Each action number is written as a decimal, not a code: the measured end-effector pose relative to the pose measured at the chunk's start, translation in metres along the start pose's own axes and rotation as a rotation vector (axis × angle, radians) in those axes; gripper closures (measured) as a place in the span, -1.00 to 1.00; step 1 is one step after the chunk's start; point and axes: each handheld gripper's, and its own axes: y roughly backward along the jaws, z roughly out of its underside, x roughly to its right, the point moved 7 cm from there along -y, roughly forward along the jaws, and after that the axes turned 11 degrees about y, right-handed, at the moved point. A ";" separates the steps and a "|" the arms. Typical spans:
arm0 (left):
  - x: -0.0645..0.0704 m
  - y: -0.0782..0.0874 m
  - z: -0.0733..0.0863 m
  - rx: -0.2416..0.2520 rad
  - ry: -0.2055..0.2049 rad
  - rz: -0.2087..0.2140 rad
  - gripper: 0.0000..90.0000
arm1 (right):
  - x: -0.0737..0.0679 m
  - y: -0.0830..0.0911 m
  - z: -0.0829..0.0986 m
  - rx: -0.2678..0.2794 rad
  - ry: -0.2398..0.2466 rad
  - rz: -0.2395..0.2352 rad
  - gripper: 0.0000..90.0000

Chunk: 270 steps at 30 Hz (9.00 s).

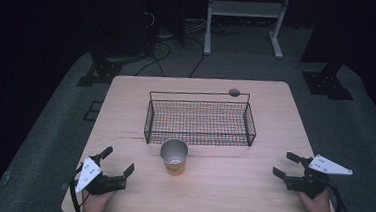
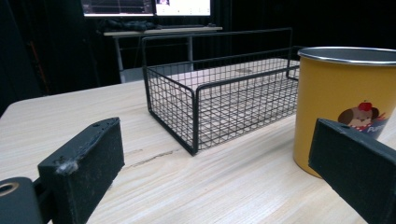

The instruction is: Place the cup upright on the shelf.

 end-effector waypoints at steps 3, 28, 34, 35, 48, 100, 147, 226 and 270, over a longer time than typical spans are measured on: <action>0.002 -0.001 0.000 -0.005 -0.005 0.007 -0.94 | 0.000 0.000 0.000 0.000 0.000 0.000 -0.69; 0.037 -0.017 0.001 -0.049 -0.049 0.115 -0.94 | 0.000 0.000 0.000 0.000 -0.005 0.001 -0.69; 0.044 -0.020 0.001 -0.047 -0.052 0.133 -0.94 | 0.000 0.000 0.000 0.001 -0.006 0.000 -0.69; 0.045 -0.020 0.000 -0.046 -0.050 0.138 -0.94 | 0.000 0.000 0.000 0.001 -0.006 0.000 -0.69; 0.060 -0.027 0.000 -0.065 -0.051 0.203 -0.94 | 0.000 0.000 0.000 0.002 -0.007 0.000 -0.69; 0.099 -0.077 0.006 -0.126 -0.041 0.320 -0.95 | 0.000 0.000 0.000 0.004 -0.007 -0.003 -0.69; 0.104 -0.105 0.003 -0.132 -0.074 0.305 -0.69 | 0.000 0.000 -0.001 0.007 -0.006 -0.005 -0.69; 0.112 -0.176 -0.111 -0.095 -0.096 0.428 -0.69 | 0.001 0.001 -0.001 0.016 -0.017 -0.004 -0.69; 0.097 -0.237 -0.137 -0.108 -0.097 0.437 -0.69 | 0.002 0.001 -0.002 0.024 -0.020 -0.008 -0.69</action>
